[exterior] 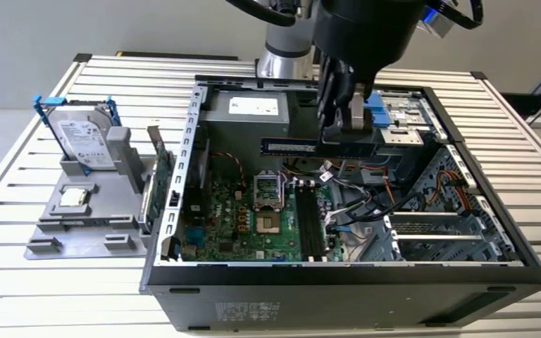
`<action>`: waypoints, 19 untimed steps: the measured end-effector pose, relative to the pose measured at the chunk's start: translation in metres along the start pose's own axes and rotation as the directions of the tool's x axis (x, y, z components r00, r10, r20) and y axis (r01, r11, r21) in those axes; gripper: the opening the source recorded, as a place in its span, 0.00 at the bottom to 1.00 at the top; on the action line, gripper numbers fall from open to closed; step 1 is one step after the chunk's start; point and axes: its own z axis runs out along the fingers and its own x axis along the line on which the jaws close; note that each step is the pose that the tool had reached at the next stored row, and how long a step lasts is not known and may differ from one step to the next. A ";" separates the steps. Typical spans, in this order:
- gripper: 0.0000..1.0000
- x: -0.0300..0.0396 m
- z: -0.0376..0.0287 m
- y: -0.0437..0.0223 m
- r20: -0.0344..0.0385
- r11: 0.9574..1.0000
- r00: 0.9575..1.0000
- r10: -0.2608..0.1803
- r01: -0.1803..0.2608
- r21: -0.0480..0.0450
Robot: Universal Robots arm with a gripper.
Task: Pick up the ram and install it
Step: 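Pick up the ram and move it above insertion slot, then insert the ram into the slot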
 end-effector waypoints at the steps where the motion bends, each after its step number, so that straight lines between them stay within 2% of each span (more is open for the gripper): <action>1: 0.00 0.0000 0.0000 -0.0014 0.000 1.000 1.000 0.000 0.000 0.000; 12: 0.00 -0.0007 -0.0001 -0.0155 0.000 1.000 1.000 0.001 -0.001 0.000; 19: 0.00 -0.0009 -0.0002 -0.0203 0.000 1.000 1.000 0.001 -0.001 0.000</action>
